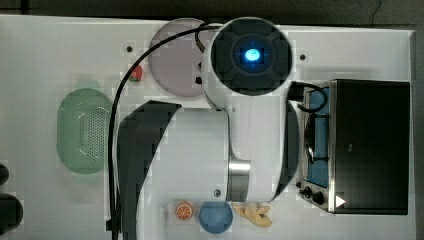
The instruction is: Pick Ketchup from oven and place it on table.
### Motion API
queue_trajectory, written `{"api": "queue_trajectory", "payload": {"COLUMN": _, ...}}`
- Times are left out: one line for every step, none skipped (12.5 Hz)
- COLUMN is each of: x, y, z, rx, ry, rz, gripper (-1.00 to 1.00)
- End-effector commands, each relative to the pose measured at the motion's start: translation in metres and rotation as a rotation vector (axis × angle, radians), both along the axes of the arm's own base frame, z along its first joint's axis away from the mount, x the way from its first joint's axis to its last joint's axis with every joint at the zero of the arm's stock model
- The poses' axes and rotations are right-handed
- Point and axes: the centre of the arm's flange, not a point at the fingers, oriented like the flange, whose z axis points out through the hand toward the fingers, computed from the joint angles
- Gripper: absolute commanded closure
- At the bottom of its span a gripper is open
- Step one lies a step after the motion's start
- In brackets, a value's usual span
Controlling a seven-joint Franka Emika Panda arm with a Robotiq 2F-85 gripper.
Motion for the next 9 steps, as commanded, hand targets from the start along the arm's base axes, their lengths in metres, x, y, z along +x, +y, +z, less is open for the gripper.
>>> {"api": "queue_trajectory", "payload": {"x": 0.005, "y": 0.005, "z": 0.014, "rx": 0.000, "ry": 0.037, "rz": -0.032, "gripper": -1.00}}
{"api": "queue_trajectory", "payload": {"x": 0.004, "y": 0.005, "z": 0.025, "rx": 0.000, "ry": 0.039, "rz": -0.031, "gripper": -1.00}}
{"api": "queue_trajectory", "payload": {"x": 0.000, "y": 0.003, "z": 0.038, "rx": -0.002, "ry": 0.065, "rz": -0.034, "gripper": -1.00}}
{"api": "queue_trajectory", "payload": {"x": -0.001, "y": 0.002, "z": 0.043, "rx": -0.002, "ry": 0.069, "rz": -0.035, "gripper": -1.00}}
{"api": "queue_trajectory", "payload": {"x": -0.002, "y": 0.001, "z": 0.050, "rx": -0.002, "ry": 0.066, "rz": -0.037, "gripper": -1.00}}
{"api": "queue_trajectory", "payload": {"x": -0.002, "y": -0.001, "z": 0.050, "rx": -0.002, "ry": 0.064, "rz": -0.041, "gripper": -1.00}}
{"api": "queue_trajectory", "payload": {"x": -0.002, "y": -0.001, "z": 0.049, "rx": -0.002, "ry": 0.065, "rz": -0.041, "gripper": -1.00}}
{"api": "queue_trajectory", "payload": {"x": -0.001, "y": -0.001, "z": 0.047, "rx": -0.002, "ry": 0.068, "rz": -0.041, "gripper": -1.00}}
{"api": "queue_trajectory", "payload": {"x": 0.000, "y": -0.001, "z": 0.045, "rx": -0.003, "ry": 0.073, "rz": -0.041, "gripper": -1.00}}
